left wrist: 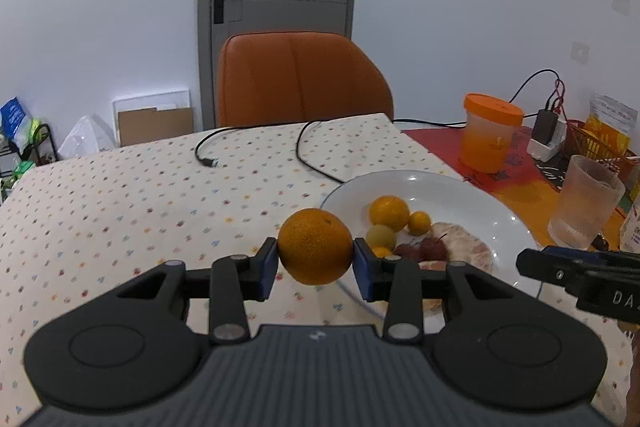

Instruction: Organize fruits

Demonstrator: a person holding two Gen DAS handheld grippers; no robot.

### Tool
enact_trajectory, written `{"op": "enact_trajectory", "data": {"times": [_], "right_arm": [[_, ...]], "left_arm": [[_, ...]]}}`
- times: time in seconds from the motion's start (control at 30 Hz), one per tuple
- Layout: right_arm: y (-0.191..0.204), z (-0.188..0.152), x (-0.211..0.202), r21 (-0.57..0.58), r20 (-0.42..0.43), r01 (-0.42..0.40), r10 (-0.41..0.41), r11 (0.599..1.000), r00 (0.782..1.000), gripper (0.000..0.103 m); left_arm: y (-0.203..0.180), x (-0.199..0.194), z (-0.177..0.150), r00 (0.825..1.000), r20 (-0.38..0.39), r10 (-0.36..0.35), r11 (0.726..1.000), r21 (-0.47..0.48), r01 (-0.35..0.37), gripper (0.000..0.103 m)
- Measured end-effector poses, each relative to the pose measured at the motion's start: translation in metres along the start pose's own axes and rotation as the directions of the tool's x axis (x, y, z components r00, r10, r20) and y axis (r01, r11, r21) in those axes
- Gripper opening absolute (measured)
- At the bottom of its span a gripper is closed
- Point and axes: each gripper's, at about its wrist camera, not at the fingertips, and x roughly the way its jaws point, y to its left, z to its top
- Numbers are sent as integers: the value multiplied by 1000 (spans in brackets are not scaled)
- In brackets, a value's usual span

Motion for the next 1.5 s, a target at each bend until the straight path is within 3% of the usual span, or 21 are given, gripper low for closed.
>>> {"op": "enact_trajectory", "data": {"times": [0.2,0.43,0.77,1.27,1.5], "right_arm": [[0,2,-3,-5,5,-4,4,1000,1000,43],[3,0,-3,-10,0,-8,8,1000,1000,43],[19,1,-2,-33,-10,-32,32,999,999,45],[43,-4,-9,-65,-23,-64,63,996,998,65],[53,-8,-16,-77,-33,-59,57,995,998,82]], "left_arm": [[-13,5,6,1000,5,-20,1000,22,20,40],[-8,1,1,1000,-1,14,1000,28,-14,68],[22,-12,-6,997,-20,69,997,-26,-69,73],[44,-47,-20,992,-29,126,990,-62,-128,85],[52,-66,-30,990,-15,143,985,-92,-144,92]]}}
